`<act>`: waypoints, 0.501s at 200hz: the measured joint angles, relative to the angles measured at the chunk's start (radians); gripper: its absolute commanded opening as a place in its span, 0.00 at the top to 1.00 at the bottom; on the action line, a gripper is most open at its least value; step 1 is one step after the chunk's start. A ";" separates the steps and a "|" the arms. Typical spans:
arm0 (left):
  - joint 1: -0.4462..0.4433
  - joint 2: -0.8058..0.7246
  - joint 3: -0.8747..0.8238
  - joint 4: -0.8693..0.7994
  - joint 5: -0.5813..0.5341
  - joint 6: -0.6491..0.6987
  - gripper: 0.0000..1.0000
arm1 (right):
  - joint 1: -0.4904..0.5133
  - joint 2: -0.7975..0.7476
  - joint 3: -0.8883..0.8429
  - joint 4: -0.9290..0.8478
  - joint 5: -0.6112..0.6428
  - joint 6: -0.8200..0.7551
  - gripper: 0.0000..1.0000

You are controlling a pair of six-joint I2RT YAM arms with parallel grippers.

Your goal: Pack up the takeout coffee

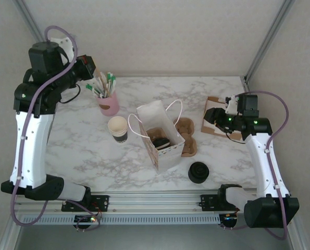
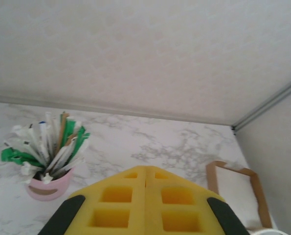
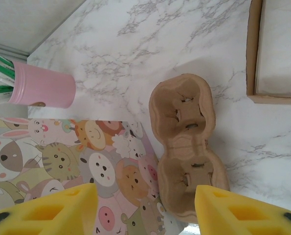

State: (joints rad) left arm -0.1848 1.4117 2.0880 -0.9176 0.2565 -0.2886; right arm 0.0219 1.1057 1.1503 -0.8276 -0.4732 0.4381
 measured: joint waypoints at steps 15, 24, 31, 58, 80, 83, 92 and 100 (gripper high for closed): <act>0.000 -0.011 0.005 0.002 0.051 -0.005 1.00 | 0.000 -0.001 0.000 0.000 0.000 0.001 0.45; 0.000 -0.019 0.006 0.005 0.089 -0.012 1.00 | 0.000 -0.002 0.000 0.000 0.000 0.002 0.45; 0.000 -0.022 0.007 0.009 0.119 -0.019 1.00 | 0.000 -0.003 0.001 0.000 0.000 0.003 0.45; -0.004 -0.028 0.008 0.040 0.233 -0.050 1.00 | 0.000 -0.003 0.002 0.000 0.000 0.004 0.45; -0.021 -0.028 0.009 0.078 0.317 -0.083 1.00 | 0.000 -0.003 0.002 0.000 0.000 0.005 0.45; -0.024 -0.028 0.010 0.082 0.327 -0.086 1.00 | 0.000 -0.003 0.002 0.000 0.000 0.005 0.45; -0.036 -0.028 0.012 0.095 0.353 -0.099 1.00 | 0.000 -0.003 0.002 0.000 0.000 0.005 0.45; -0.048 -0.028 0.014 0.111 0.378 -0.112 1.00 | 0.000 -0.003 0.002 0.000 0.000 0.008 0.45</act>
State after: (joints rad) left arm -0.2333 1.3834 2.1021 -0.8070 0.6346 -0.4004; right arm 0.0219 1.1023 1.1522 -0.8280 -0.4736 0.4461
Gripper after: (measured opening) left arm 0.059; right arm 0.550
